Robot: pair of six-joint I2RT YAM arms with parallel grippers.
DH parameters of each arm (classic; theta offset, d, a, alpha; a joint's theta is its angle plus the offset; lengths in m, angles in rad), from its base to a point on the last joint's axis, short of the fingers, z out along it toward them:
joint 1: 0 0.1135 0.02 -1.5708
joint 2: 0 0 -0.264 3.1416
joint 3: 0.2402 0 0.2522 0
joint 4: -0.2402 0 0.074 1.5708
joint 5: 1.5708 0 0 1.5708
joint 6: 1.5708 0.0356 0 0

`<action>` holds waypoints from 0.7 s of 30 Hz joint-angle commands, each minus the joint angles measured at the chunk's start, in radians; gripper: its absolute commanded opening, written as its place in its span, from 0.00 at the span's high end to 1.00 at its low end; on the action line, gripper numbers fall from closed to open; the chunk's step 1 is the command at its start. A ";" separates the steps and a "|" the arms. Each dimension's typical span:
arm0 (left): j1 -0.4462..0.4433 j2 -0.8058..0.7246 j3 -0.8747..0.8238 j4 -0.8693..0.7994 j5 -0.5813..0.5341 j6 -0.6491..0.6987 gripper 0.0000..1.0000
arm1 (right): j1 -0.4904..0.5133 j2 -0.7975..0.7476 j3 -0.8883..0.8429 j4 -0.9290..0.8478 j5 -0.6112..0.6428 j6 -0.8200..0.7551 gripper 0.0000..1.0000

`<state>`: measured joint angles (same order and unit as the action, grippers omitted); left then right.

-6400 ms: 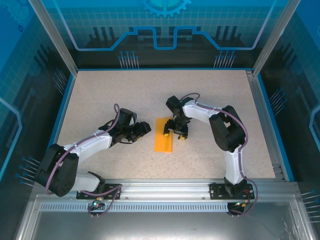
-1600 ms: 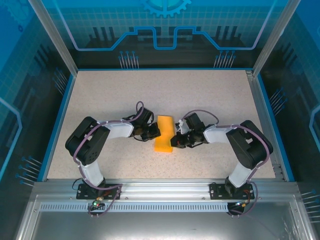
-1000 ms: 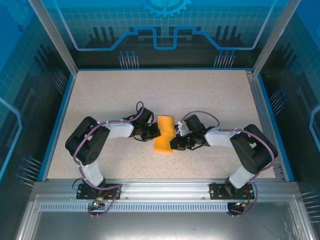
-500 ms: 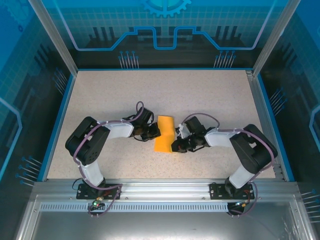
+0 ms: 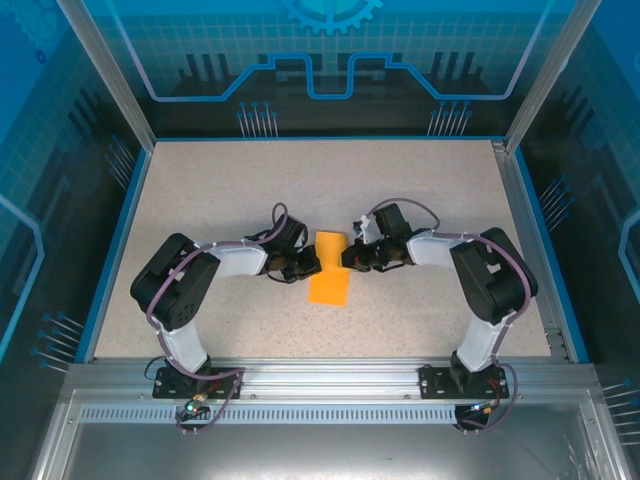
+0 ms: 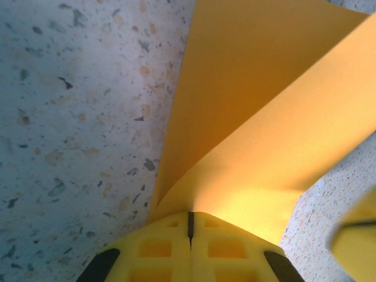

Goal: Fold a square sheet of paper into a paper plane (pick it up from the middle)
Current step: Fold the square sheet of paper in half at the center of the table.

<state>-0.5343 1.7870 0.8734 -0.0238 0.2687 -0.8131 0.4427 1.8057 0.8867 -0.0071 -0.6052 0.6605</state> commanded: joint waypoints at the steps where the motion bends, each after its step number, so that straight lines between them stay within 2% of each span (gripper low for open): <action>1: -0.009 0.036 -0.030 -0.069 -0.026 -0.005 1.00 | -0.021 0.073 -0.001 0.005 -0.001 -0.029 0.96; 5: -0.010 0.033 -0.028 -0.079 -0.027 0.003 1.00 | -0.025 0.105 -0.038 0.027 -0.016 -0.022 0.96; 13: -0.010 0.026 -0.031 -0.085 -0.031 0.008 1.00 | -0.054 0.001 0.049 0.007 -0.068 -0.015 0.95; 16: -0.010 0.033 -0.030 -0.085 -0.031 0.008 1.00 | -0.065 0.022 0.093 -0.039 -0.027 -0.034 0.95; 21: -0.009 0.041 -0.027 -0.077 -0.024 0.002 1.00 | -0.076 0.093 0.125 -0.041 -0.042 -0.028 0.95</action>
<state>-0.5343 1.7870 0.8734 -0.0235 0.2687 -0.8127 0.3782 1.8523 0.9962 -0.0097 -0.6369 0.6456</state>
